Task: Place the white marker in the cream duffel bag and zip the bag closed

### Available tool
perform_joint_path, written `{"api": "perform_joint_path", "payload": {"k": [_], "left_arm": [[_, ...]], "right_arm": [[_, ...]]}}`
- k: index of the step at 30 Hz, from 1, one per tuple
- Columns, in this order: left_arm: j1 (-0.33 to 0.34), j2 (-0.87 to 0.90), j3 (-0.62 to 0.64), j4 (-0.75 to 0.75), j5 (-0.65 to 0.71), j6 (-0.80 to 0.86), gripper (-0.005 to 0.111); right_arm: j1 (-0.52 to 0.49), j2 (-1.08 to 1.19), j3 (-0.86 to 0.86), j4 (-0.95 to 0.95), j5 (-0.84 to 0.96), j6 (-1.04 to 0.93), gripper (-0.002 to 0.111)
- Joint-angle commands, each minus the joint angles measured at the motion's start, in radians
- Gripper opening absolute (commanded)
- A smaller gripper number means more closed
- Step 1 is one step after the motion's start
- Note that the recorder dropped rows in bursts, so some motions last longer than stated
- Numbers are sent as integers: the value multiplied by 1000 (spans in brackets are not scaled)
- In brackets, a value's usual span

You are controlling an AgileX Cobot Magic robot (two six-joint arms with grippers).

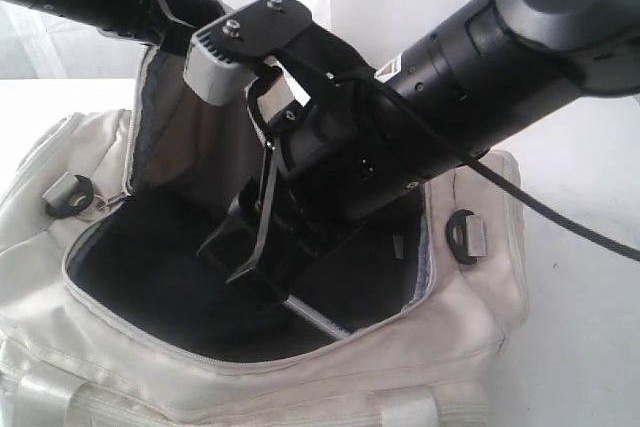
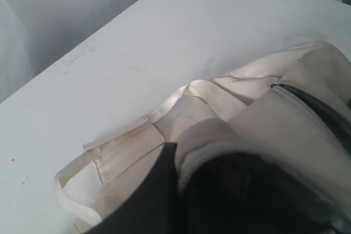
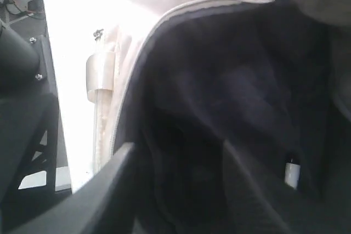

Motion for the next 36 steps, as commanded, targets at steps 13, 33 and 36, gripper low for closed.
{"api": "perform_joint_path", "payload": {"k": [13,33,36], "left_arm": [[4,-46,-4,-23,401,-18,25],[4,-81,-2,20,537,-60,24],[4,-88,-2,26,543,-60,24]], "right_arm": [[1,-14,-24,-85,-163,69,45],[1,-37,-24,-289,-218,191,45],[1,-50,-24,-289,-138,193,45]]}}
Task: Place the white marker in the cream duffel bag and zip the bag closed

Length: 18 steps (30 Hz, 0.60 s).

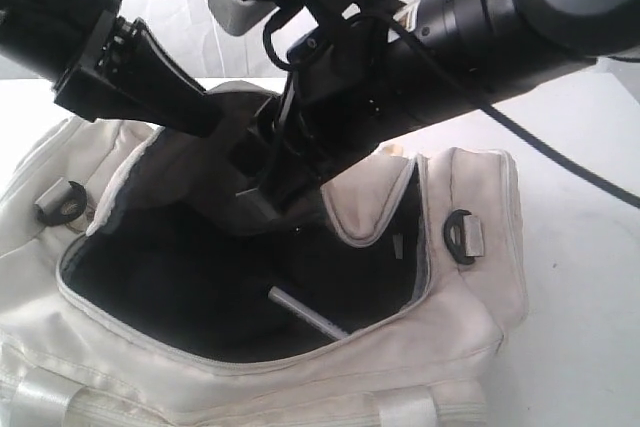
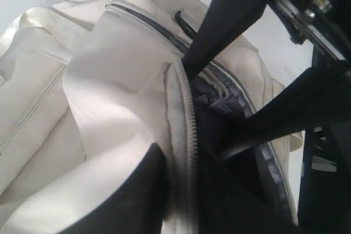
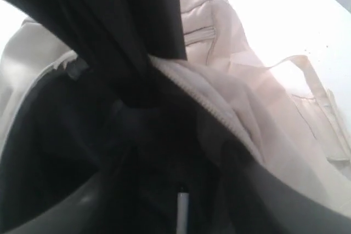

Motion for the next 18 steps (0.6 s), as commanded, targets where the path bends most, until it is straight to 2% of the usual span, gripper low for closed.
{"api": "perform_joint_path", "payload": {"k": [1,7,12,18], "left_arm": [[4,-21,-2,-9,38,-6,24],[4,-62,-2,5,47,-4,24],[4,-122,-2,26,42,-4,24],[4,-156,-2,62,40,-21,24]], "right_arm": [[1,-29,-3,-19,123,22,45],[1,-48,-3,-15,259,63,41],[2,-59,-3,46,306,59,41],[58,-79,-3,58,309,54,41]]}}
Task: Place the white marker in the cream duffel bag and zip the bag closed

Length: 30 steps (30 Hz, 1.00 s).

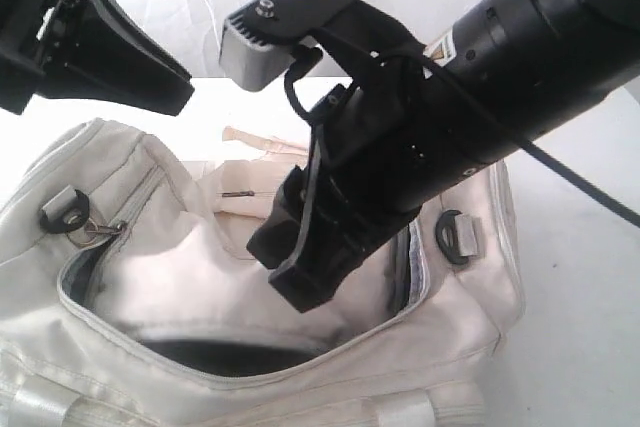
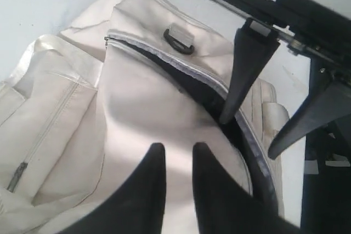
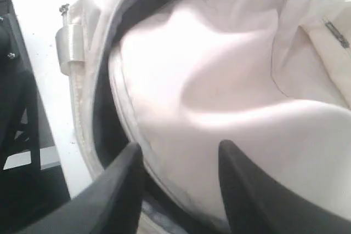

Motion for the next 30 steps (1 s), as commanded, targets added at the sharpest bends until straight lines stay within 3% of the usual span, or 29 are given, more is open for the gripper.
{"api": "perform_joint_path", "payload": {"k": [1,6,10,17,30], "left_arm": [[4,-23,-2,50,14,-35,24],[4,-23,-2,184,-36,-114,24],[4,-11,-2,200,-68,-137,25],[4,92,-2,284,-124,-222,49],[56,307,-2,418,-218,-289,49]], "right_arm": [[43,-26,-3,18,2,-3,41],[52,-30,-3,4,-102,-10,41],[52,-8,-3,4,-201,-49,41],[91,82,-1,6,-245,-128,41],[131,180,-1,4,-321,-150,41]]}}
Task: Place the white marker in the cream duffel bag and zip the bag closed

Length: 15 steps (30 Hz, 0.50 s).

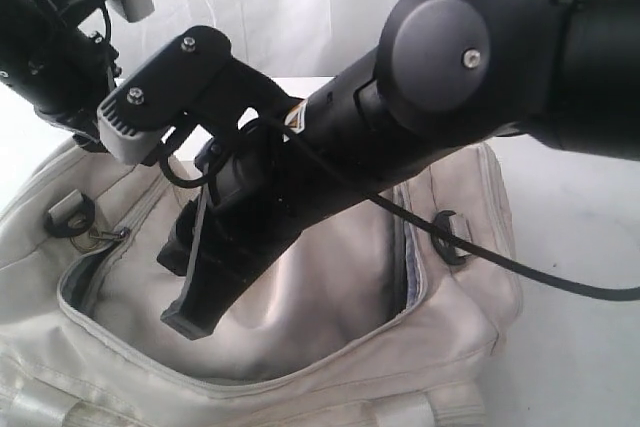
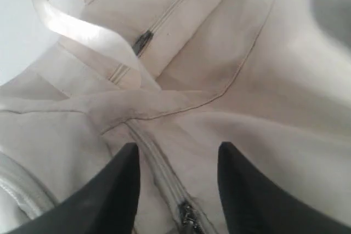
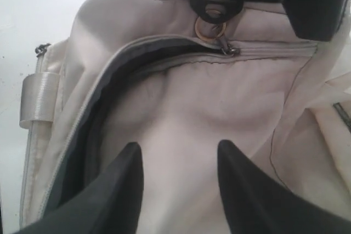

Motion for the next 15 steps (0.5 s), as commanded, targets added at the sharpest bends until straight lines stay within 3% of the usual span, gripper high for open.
{"api": "perform_joint_path", "payload": {"k": [1,10,15], "left_arm": [[32,57,-2,13,5,-28,49],[43,118,-2,15,-8,-31,47],[56,133,-2,31,-23,-31,18]], "right_arm": [[3,2,-1,-1,-23,-24,41],[3,5,-1,1,-45,-55,41],[3,22,-1,6,-47,-85,41]]}}
